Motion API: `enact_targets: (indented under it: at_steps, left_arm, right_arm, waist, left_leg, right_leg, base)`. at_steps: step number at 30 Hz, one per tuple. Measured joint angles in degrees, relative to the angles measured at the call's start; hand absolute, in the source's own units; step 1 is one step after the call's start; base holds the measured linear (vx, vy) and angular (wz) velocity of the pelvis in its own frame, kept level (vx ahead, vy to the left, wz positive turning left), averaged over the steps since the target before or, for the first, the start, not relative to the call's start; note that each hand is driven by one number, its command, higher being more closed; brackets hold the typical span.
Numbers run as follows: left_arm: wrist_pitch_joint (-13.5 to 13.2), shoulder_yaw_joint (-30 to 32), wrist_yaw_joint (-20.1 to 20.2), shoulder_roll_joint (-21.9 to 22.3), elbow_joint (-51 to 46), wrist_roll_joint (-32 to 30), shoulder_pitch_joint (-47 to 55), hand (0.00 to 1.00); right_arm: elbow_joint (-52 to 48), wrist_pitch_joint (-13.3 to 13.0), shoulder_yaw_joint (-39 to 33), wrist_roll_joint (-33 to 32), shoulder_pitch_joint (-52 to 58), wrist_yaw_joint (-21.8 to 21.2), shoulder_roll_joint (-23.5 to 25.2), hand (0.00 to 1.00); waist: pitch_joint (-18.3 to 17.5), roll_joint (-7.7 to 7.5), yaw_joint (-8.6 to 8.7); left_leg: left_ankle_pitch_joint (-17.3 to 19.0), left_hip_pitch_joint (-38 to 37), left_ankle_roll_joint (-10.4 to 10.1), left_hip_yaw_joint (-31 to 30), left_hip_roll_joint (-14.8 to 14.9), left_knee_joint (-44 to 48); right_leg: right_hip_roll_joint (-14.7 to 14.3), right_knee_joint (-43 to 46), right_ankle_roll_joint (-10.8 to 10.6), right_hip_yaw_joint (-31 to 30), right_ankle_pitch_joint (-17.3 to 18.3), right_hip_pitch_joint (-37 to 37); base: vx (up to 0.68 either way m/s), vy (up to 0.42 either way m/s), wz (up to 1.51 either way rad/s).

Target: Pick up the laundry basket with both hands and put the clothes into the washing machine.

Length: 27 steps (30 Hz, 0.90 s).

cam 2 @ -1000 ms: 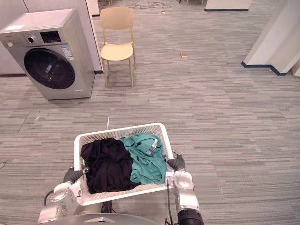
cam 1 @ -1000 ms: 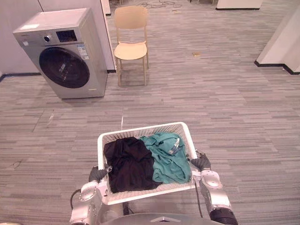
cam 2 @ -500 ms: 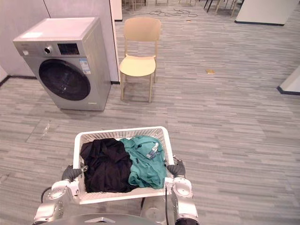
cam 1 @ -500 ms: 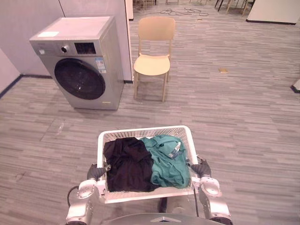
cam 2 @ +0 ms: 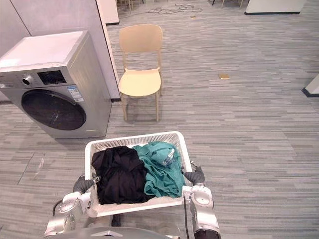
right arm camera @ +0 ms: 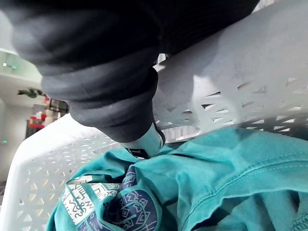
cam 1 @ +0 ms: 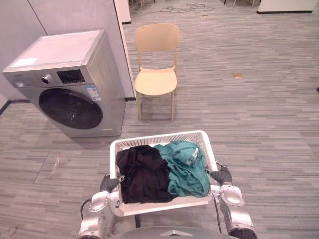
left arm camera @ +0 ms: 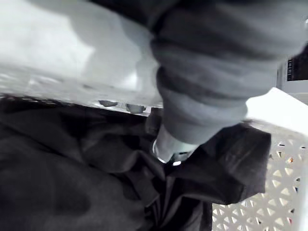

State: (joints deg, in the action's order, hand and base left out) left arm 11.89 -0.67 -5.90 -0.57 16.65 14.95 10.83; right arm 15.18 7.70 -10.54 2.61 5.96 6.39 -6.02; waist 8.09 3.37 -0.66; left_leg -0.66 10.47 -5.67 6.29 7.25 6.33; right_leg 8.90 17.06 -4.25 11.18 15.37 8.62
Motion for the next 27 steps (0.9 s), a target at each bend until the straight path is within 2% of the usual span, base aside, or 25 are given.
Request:
enact_targets:
  at_steps: [1, 2, 3, 4, 5, 6, 7, 8, 9, 10, 12, 14, 15, 16, 17, 18, 19, 20, 21, 22, 23, 24, 25, 26, 27]
  left_arm:
    - [-0.01, -0.26, -0.09, 0.02, 0.2, 0.09, -0.06, 1.0]
    - [-0.01, -0.3, -0.46, -1.24, 2.14, 0.14, -1.26, 1.0]
    - [0.11, -0.41, -0.71, -1.69, 2.36, 0.14, -1.45, 1.0]
    - [0.19, -0.7, -0.92, -2.19, 2.31, 0.14, -1.94, 1.0]
    - [0.2, -0.71, -0.92, -2.33, 2.26, 0.12, -2.25, 1.0]
    - [0.24, -0.76, -0.96, -2.35, 2.26, 0.1, -2.31, 1.0]
    - [0.33, -0.93, -1.06, -3.22, 2.21, 0.11, -2.31, 1.0]
    - [0.34, -0.94, -1.16, -4.04, 2.19, 0.1, -2.31, 1.0]
    - [0.34, -0.86, -1.16, -4.37, 2.16, 0.1, -2.32, 1.0]
    - [0.34, -0.71, -1.16, -4.96, 2.06, 0.1, -2.33, 1.0]
    - [0.34, -0.75, -1.15, -5.54, 1.94, 0.1, -2.58, 1.0]
    - [0.62, -1.13, -1.15, -5.65, 0.89, 0.1, -2.73, 1.0]
    - [0.76, -1.99, -1.16, -5.64, -0.33, 0.1, -2.75, 1.0]
    - [0.76, -2.33, -1.14, -5.63, -1.63, 0.09, -2.86, 1.0]
    - [0.76, -2.37, -1.12, -5.63, -2.29, 0.09, -2.9, 1.0]
    - [0.74, -2.37, -1.03, -5.56, -2.61, 0.09, -3.42, 1.0]
    - [0.74, -2.41, -0.95, -5.4, -2.58, 0.04, -3.72, 1.0]
    - [0.74, -2.41, -0.94, -5.29, -2.56, 0.01, -4.02, 1.0]
    - [0.74, -2.42, -0.85, -5.0, -2.51, -0.1, -4.61, 1.0]
    - [0.74, -2.44, -0.76, -4.78, -2.51, -0.28, -5.0, 1.0]
    - [0.78, -2.44, -0.76, -4.35, -2.4, -0.43, -4.97, 1.0]
    - [0.82, -2.56, -0.76, -3.96, -2.34, -0.51, -4.96, 1.0]
    - [0.82, -2.72, -0.76, -3.74, -2.35, -0.52, -4.96, 1.0]
    - [0.81, -2.77, -0.7, -2.92, -2.36, -0.51, -4.92, 1.0]
    - [0.81, -2.69, -0.71, -2.88, -2.34, -0.5, -4.8, 1.0]
  right_arm:
    - [0.05, -0.02, -0.18, 0.0, -0.11, -0.04, -0.61, 1.0]
    - [2.44, 0.15, -0.92, 0.01, -0.97, -0.03, 0.7, 1.0]
    - [2.61, 0.17, -1.14, 0.05, -0.89, -0.04, 1.14, 1.0]
    - [2.74, 0.11, -1.64, 0.03, -0.63, -0.05, 1.63, 1.0]
    - [3.02, 0.11, -2.08, -0.01, -0.54, -0.09, 2.07, 1.0]
    - [3.19, 0.11, -2.12, -0.01, -0.58, -0.08, 2.36, 1.0]
    - [3.66, 0.07, -2.03, -0.04, -0.62, -0.17, 3.09, 1.0]
    - [3.81, 0.04, -1.41, -0.05, -0.41, -0.17, 3.71, 1.0]
    - [3.81, 0.02, -1.25, -0.07, -0.39, -0.23, 3.94, 1.0]
    - [3.8, -0.01, -1.23, -0.08, -0.39, -0.28, 4.66, 1.0]
    - [3.53, -0.04, -1.27, -0.12, -0.19, -0.18, 5.35, 1.0]
    - [1.1, 0.02, -1.43, -0.14, 0.96, -0.08, 5.66, 1.0]
    - [-0.42, 0.09, -1.51, -0.13, 1.51, -0.02, 5.58, 1.0]
    - [-2.45, 0.08, -1.57, -0.18, 2.29, 0.06, 5.67, 1.0]
    - [-3.52, 0.06, -1.58, -0.22, 2.55, 0.06, 5.72, 1.0]
    - [-4.88, 0.04, -1.61, -0.42, 2.66, 0.06, 5.67, 1.0]
    - [-5.24, 0.04, -1.58, -0.48, 2.81, 0.09, 5.54, 1.0]
    - [-5.26, 0.04, -1.58, -0.48, 2.77, 0.15, 5.52, 1.0]
    - [-5.25, 0.04, -1.65, -0.48, 2.58, 0.19, 5.25, 1.0]
    - [-5.26, 0.04, -1.67, -0.49, 2.33, 0.15, 4.72, 1.0]
    - [-5.25, 0.04, -1.7, -0.49, 2.39, 0.1, 4.61, 1.0]
    - [-5.25, 0.02, -2.05, -0.49, 2.6, 0.09, 4.48, 1.0]
    - [-5.3, -0.02, -2.24, -0.49, 2.8, 0.09, 4.33, 1.0]
    - [-5.56, -0.08, -2.54, -0.53, 3.0, 0.0, 3.54, 1.0]
    - [-5.56, -0.21, -2.55, -0.61, 3.0, 0.01, 3.11, 1.0]
  waist:
    - [-0.51, 0.39, -0.14]
    - [-1.25, -3.31, -0.27]
    - [-1.85, -4.03, -0.08]
    - [-1.83, -4.82, 0.66]
    - [-1.78, -4.88, 0.89]
    - [-1.76, -4.87, 1.07]
    - [-1.38, -4.48, 1.56]
    - [-0.79, -3.8, 1.53]
    - [-0.5, -3.46, 1.58]
    - [-0.27, -3.13, 1.98]
    - [0.13, -3.58, 2.88]
    - [1.24, -4.15, 3.27]
    - [1.56, -4.13, 3.59]
    - [1.47, -4.27, 3.6]
    - [1.43, -4.38, 3.45]
    - [1.46, -4.29, 3.24]
    - [1.01, -3.59, 3.38]
    - [0.74, -3.13, 3.6]
    - [0.49, -2.27, 3.65]
    - [0.5, -2.21, 3.82]
    - [0.63, -1.88, 4.31]
    - [0.81, -1.57, 4.84]
    - [0.91, -1.3, 5.05]
    - [0.62, 0.07, 5.03]
    - [0.32, 0.84, 4.74]
  left_leg:
    - [-3.15, -0.33, 0.47, 0.24, 0.42, -0.21]
    - [-4.3, -0.57, 1.85, 1.94, -2.96, 2.98]
    - [-2.93, -0.5, 3.34, 2.08, -4.19, 4.63]
    - [0.82, -0.66, 5.27, 2.76, -6.35, 8.45]
    - [4.01, -2.03, 6.91, 3.45, -7.97, 10.56]
    - [5.19, -3.35, 7.6, 3.73, -8.68, 10.54]
    - [7.11, -6.72, 8.8, 3.9, -9.46, 10.06]
    - [8.56, -10.39, 9.71, 3.78, -9.73, 8.9]
    - [8.97, -12.13, 9.93, 3.67, -9.77, 8.1]
    - [9.73, -15.09, 10.47, 3.13, -10.14, 6.38]
    - [10.57, -18.36, 10.88, 2.04, -11.06, 4.33]
    - [11.55, -21.57, 10.96, 0.91, -12.07, 2.59]
    - [12.64, -22.58, 10.73, 0.2, -12.16, 2.26]
    - [13.71, -23.16, 10.31, -0.15, -12.14, 1.81]
    - [14.2, -23.78, 9.99, -0.14, -12.15, 1.33]
    - [15.67, -25.25, 9.24, -0.28, -11.93, 1.26]
    - [17.15, -26.59, 8.18, -1.08, -10.94, 1.08]
    - [17.6, -27.36, 7.69, -1.45, -10.28, 0.53]
    - [17.62, -28.06, 7.13, -1.7, -9.13, 0.6]
    - [17.01, -28.05, 6.09, -1.95, -8.18, 3.0]
    - [16.97, -27.23, 6.01, -2.6, -7.01, 9.11]
    - [16.45, -25.02, 5.1, -2.96, -5.93, 17.65]
    - [15.2, -22.97, 2.96, -2.89, -5.15, 24.22]
    - [6.72, -16.17, -3.2, -1.88, -1.9, 40.92]
    - [3.48, -13.6, -3.84, -0.93, -0.3, 47.09]
  right_leg:
    - [0.3, 0.45, -3.04, -1.14, 1.82, 1.02]
    - [4.42, 3.05, -5.13, -2.89, 3.25, 1.27]
    - [6.1, 5.69, -5.35, -3.1, 2.68, 0.32]
    - [8.85, 14.23, -5.33, -4.79, 0.07, -2.51]
    - [11.03, 24.91, -2.97, -7.21, -5.6, -7.22]
    - [11.98, 29.83, -0.88, -8.04, -9.77, -9.32]
    - [12.49, 39.5, 1.64, -9.91, -13.06, -13.12]
    - [9.77, 46.31, 1.64, -11.51, -10.99, -16.37]
    - [8.23, 48.3, 1.62, -11.8, -9.75, -17.73]
    - [5.07, 49.66, 1.93, -11.5, -7.2, -20.67]
    - [1.25, 47.09, 1.82, -9.78, -4.17, -24.97]
    - [0.17, 39.22, 2.16, -6.0, -2.94, -27.67]
    - [0.22, 29.98, 2.43, -2.37, -3.02, -28.41]
    - [0.62, 18.19, 3.38, 1.4, -4.56, -28.25]
    - [0.8, 12.48, 3.83, 3.06, -6.1, -27.96]
    - [0.92, 4.33, 5.11, 4.89, -10.77, -27.14]
    - [0.66, 3.29, 6.55, 6.74, -16.78, -25.63]
    - [0.32, 4.05, 7.32, 7.36, -17.63, -25.57]
    - [-0.43, 5.94, 7.53, 7.93, -15.08, -25.73]
    - [-0.89, 7.75, 8.37, 8.36, -12.74, -25.03]
    - [-1.42, 8.07, 8.12, 9.42, -10.69, -22.4]
    - [-1.92, 7.49, 7.85, 10.29, -9.26, -19.67]
    - [-2.44, 6.98, 7.69, 10.39, -8.44, -17.85]
    - [-4.02, 5.61, 8.05, 10.94, -6.54, -13.77]
    - [-4.79, 4.96, 8.68, 10.87, -5.79, -12.55]
  base:
    - [0.52, 0.371, -0.4]
    - [0.42, 0.306, -0.31]
    - [0.5, 0.35, -0.08]
    - [0.58, 0.404, 0.09]
    - [0.56, 0.403, 0.1]
    - [0.43, 0.329, 0.05]
    - [0.4, 0.29, 0.01]
    - [0.39, 0.268, 0.0]
    - [0.35, 0.207, 0.03]
    - [0.26, 0.13, 0.13]
    - [0.32, 0.079, 0.33]
    - [0.4, 0.026, 0.37]
    - [0.41, 0.005, 0.26]
    - [0.37, -0.008, 0.17]
    - [0.46, -0.041, 0.02]
    - [0.44, -0.061, 0.0]
    - [0.58, -0.109, 0.06]
    - [0.48, -0.111, 0.13]
    - [0.55, -0.154, 0.1]
    - [0.5, -0.19, 0.13]
    - [0.56, -0.243, 0.2]
    - [0.45, -0.212, 0.23]
    - [0.52, -0.185, 0.14]
    - [0.4, -0.104, -0.07]
    - [0.48, -0.078, -0.26]
